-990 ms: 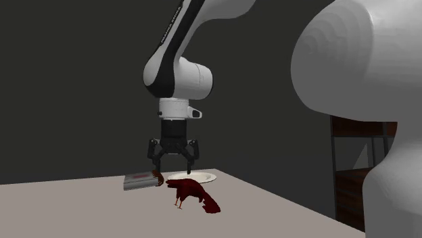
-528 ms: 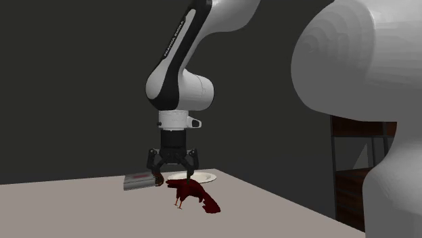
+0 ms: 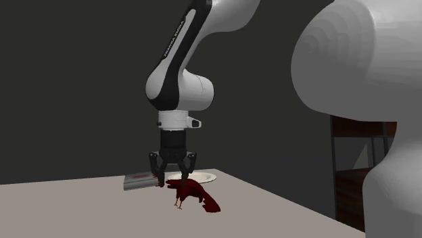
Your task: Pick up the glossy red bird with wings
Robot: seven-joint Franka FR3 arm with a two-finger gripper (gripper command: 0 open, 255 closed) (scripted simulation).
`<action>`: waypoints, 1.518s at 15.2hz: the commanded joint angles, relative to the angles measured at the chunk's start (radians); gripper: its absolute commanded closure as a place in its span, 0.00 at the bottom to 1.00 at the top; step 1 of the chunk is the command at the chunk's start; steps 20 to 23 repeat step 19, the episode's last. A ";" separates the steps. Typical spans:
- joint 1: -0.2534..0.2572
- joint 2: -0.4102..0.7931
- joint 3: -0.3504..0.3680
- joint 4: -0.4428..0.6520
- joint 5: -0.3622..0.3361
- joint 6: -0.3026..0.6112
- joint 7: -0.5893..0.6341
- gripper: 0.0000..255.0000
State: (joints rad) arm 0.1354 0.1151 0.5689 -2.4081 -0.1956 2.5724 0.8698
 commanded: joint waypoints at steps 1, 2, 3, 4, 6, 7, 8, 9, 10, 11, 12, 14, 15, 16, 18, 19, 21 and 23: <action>-0.001 0.001 -0.001 -0.001 0.000 0.000 0.000 1.00; 0.000 0.002 -0.001 0.001 -0.001 -0.001 0.002 1.00; -0.003 -0.011 0.003 0.003 0.015 -0.014 -0.010 1.00; -0.005 -0.025 0.007 0.005 0.030 -0.026 -0.022 1.00; -0.008 -0.051 0.013 0.010 0.059 -0.051 -0.043 1.00; -0.009 -0.064 0.016 0.012 0.073 -0.064 -0.054 1.00; -0.010 -0.076 0.017 0.015 0.087 -0.077 -0.064 1.00; -0.011 -0.088 0.019 0.018 0.100 -0.090 -0.073 1.00; -0.011 -0.101 0.020 0.022 0.112 -0.103 -0.082 1.00; -0.011 -0.112 0.020 0.026 0.124 -0.116 -0.091 1.00; -0.011 -0.124 0.020 0.030 0.135 -0.129 -0.100 1.00; -0.010 -0.147 0.020 0.039 0.155 -0.156 -0.115 1.00; -0.010 -0.157 0.019 0.044 0.165 -0.170 -0.123 1.00; -0.009 -0.168 0.018 0.049 0.174 -0.184 -0.130 1.00; -0.009 -0.180 0.017 0.055 0.184 -0.200 -0.137 1.00; -0.008 -0.180 0.017 0.055 0.184 -0.200 -0.137 1.00; -0.008 -0.180 0.017 0.055 0.184 -0.200 -0.137 1.00; -0.008 -0.180 0.017 0.055 0.184 -0.200 -0.137 1.00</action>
